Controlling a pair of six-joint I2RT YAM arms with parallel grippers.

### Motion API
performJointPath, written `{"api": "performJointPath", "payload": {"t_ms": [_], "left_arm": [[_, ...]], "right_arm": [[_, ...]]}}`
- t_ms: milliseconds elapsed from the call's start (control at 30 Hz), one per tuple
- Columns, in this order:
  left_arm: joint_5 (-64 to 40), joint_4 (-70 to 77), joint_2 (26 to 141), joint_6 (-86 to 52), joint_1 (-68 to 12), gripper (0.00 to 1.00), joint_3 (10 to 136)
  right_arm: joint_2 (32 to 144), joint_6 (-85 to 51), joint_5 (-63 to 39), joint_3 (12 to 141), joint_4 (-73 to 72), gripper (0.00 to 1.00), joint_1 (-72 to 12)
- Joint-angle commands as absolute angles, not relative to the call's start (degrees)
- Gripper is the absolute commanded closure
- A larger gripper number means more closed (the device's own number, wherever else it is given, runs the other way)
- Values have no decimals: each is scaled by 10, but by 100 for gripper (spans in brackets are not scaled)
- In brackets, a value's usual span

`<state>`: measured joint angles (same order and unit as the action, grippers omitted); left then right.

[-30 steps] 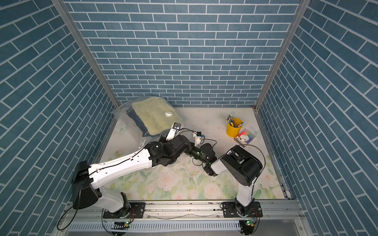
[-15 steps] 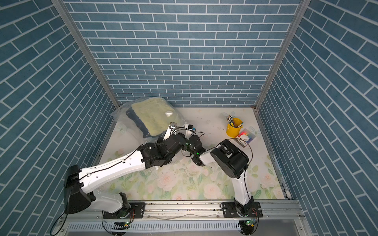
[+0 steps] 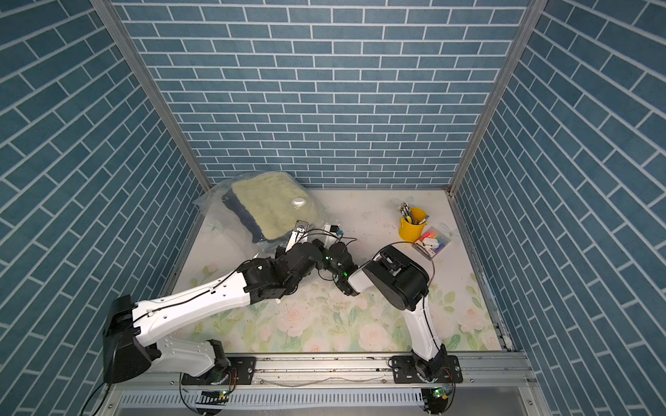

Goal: Take the blanket out of the vacuum bag
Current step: Take out the blanket from the vacuum bag.

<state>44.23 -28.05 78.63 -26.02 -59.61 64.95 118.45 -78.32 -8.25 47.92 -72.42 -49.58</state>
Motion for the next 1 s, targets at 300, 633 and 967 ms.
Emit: {"api": "performJointPath", "payload": {"t_ms": [300, 633, 967], "left_arm": [[398, -212, 747, -247, -601, 92, 602], [374, -204, 757, -225, -600, 90, 628], [348, -194, 734, -227, -601, 87, 603]], "right_arm": [[1019, -757, -35, 263, -719, 57, -494], [1061, -697, -113, 377, -645, 61, -555], [1171, -726, -185, 533, -657, 63, -490]]}}
